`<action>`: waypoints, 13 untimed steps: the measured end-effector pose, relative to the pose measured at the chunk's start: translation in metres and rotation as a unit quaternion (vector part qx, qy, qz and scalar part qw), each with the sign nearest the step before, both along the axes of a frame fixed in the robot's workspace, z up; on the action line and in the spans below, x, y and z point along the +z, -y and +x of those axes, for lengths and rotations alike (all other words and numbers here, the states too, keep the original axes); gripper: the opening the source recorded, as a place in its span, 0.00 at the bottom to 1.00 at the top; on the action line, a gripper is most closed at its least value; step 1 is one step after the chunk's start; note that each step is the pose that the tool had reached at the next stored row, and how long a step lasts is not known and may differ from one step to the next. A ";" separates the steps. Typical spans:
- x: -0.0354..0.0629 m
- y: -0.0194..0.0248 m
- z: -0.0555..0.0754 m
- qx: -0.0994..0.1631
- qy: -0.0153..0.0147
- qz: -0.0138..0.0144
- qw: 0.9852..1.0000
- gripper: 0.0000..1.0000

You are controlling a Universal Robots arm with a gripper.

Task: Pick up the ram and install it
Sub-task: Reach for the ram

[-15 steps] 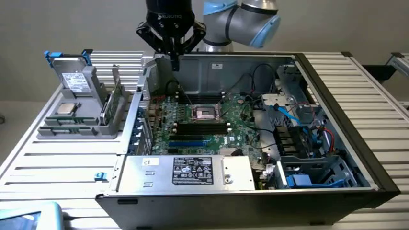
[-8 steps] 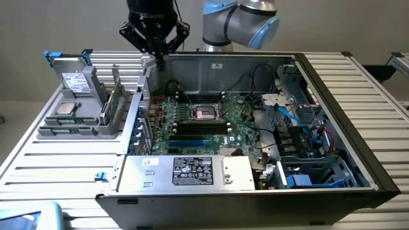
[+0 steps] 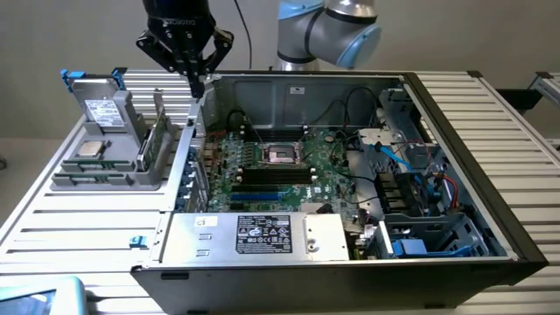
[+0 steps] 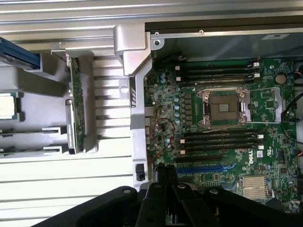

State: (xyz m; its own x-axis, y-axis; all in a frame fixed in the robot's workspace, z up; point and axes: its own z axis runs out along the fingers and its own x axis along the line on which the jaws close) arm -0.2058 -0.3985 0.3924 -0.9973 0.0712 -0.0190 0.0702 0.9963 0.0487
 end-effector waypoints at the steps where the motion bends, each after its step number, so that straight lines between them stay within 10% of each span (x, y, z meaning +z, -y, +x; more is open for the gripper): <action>1: 0.0000 0.0000 -0.005 0.000 0.000 0.000 1.000 0.11; 13: -0.0011 -0.0018 -0.057 0.000 0.000 -0.001 1.000 0.11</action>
